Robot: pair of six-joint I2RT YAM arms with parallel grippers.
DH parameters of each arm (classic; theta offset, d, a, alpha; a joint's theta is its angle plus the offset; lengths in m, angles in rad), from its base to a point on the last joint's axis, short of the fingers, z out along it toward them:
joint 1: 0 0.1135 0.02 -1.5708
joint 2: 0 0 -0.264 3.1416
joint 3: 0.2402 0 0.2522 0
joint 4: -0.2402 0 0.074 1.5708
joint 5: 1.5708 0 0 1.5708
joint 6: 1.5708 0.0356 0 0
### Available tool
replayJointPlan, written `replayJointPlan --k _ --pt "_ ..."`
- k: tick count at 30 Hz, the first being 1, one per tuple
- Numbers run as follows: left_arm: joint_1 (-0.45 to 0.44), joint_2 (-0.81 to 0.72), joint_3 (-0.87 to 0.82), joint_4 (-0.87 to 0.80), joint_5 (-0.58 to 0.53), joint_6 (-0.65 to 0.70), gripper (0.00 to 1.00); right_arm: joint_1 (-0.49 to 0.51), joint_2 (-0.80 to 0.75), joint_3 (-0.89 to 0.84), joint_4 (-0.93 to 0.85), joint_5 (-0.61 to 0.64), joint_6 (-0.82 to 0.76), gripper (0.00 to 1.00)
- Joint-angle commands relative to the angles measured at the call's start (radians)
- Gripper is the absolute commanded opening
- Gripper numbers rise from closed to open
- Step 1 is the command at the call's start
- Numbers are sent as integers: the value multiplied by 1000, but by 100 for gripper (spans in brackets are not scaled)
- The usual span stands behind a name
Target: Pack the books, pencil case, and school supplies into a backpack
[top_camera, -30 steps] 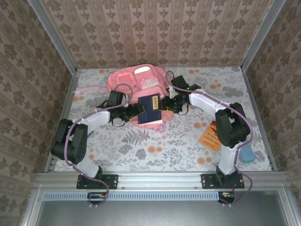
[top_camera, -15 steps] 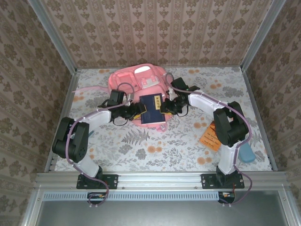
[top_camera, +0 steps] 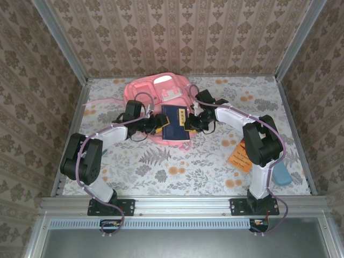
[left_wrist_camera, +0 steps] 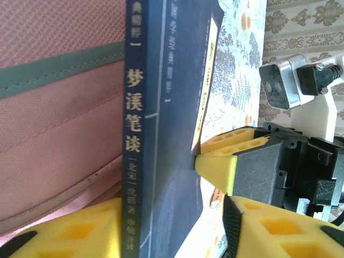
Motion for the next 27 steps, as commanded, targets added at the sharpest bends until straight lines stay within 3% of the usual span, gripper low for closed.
replayJointPlan --k 1,7,9,18,27 --pt "-5 27 -4 45 43 -16 44 1 14 -14 -25 2 -12 23" --pt "-5 30 -2 41 24 -1 16 -10 -60 -47 7 -6 -6 27" --pt "-5 13 -2 41 2 5 11 -24 -106 -80 68 -6 23 30" --pt "-3 -159 -29 126 -142 -62 9 -106 -433 -365 438 -67 309 74" --pt "-50 -265 -34 370 -299 -216 9 -67 -572 -535 868 -141 679 91"
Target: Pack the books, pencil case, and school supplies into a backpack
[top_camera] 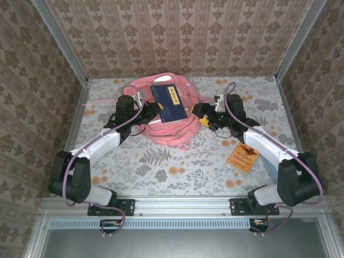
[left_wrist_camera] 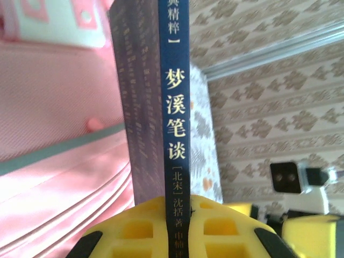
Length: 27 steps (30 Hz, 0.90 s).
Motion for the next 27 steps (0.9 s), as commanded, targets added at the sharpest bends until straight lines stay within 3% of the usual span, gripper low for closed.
replayJointPlan --k 1,10,20,27 --pt "-33 -36 2 185 -88 -91 9 37 -23 -43 251 -38 212 92" --pt "-121 -10 -23 403 -185 -235 9 104 33 -85 530 28 431 94" --pt "-165 -2 -20 404 -218 -267 8 114 115 -46 624 90 512 92" --pt "-174 2 -22 402 -228 -274 8 114 159 -59 750 157 598 81"
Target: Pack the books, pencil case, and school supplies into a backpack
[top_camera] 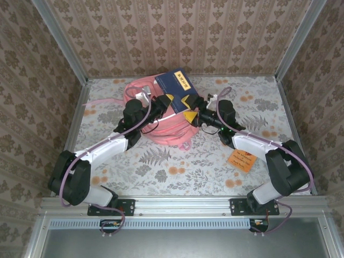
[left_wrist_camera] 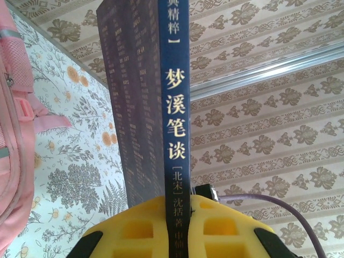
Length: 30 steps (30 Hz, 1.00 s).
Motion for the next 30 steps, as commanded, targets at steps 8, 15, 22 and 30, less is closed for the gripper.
replayJointPlan --k 8,15,22,30 --pt "-4 -3 -12 63 -30 -17 8 4 5 1 158 105 85 61" --pt "-3 -2 -23 37 -44 -10 8 5 -45 -42 164 143 54 45" --pt "-3 4 -31 19 -31 -5 11 5 -65 -37 112 145 -1 17" --pt "18 -70 -26 -299 -48 135 71 -4 -198 34 -373 216 -297 3"
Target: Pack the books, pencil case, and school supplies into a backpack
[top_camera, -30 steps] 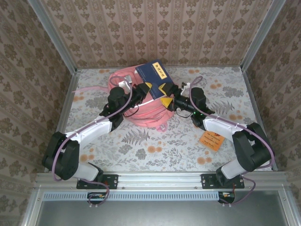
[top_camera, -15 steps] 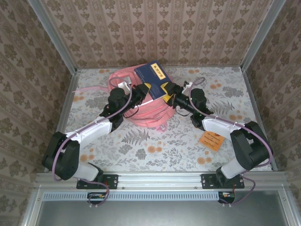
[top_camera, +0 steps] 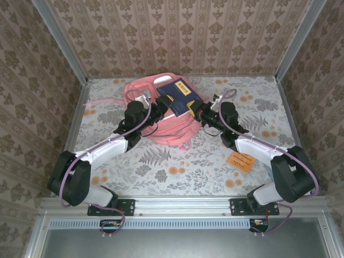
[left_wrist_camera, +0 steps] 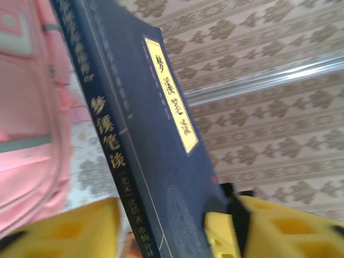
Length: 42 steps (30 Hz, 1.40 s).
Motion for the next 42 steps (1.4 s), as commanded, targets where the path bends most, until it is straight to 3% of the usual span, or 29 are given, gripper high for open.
replayJointPlan --k 1,7,10,19,27,33,42 --pt "17 -72 16 -283 -35 153 76 -9 -116 75 -285 79 -220 3" --pt "18 -117 135 -727 -145 486 90 -84 -199 110 -537 106 -421 3" --pt "14 -97 216 -870 -117 666 92 -143 -235 120 -633 100 -500 3" --pt "-41 53 400 -1017 -121 920 99 -326 -287 133 -804 11 -724 3" --pt "-127 310 646 -1193 -275 1149 94 -446 -284 90 -797 -132 -819 3" --pt "-142 489 821 -1327 -256 1293 90 -456 -278 70 -803 -125 -823 3" --pt "-146 707 1020 -1467 -385 1341 78 -461 -275 56 -805 -117 -819 4"
